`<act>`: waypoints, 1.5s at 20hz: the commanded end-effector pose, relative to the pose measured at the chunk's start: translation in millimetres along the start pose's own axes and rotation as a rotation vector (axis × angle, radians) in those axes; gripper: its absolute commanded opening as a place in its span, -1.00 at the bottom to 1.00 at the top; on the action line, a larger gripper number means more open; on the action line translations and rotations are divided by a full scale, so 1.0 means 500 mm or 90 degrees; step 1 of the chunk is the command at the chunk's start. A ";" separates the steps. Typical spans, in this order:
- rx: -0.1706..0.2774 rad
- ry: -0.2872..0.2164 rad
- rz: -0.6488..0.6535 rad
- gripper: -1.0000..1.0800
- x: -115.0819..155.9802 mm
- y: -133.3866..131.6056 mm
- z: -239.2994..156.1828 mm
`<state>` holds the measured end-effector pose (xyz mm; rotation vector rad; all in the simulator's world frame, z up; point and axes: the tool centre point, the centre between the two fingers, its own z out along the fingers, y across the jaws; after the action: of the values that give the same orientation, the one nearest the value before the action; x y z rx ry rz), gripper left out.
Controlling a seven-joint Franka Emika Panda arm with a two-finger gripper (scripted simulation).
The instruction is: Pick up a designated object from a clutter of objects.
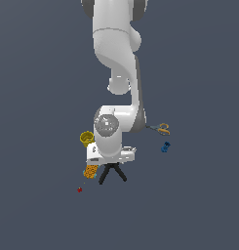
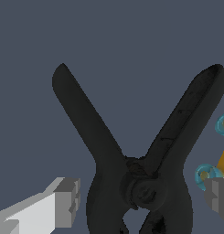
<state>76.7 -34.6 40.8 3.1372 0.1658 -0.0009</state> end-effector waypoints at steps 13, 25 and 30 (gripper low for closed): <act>0.000 0.000 0.000 -1.00 0.002 0.000 0.044; -0.001 0.008 -0.003 -1.00 0.002 -0.012 0.003; -0.001 0.008 -0.003 -1.00 -0.014 -0.028 -0.035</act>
<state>70.3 -23.9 50.4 3.1368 0.1720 0.0141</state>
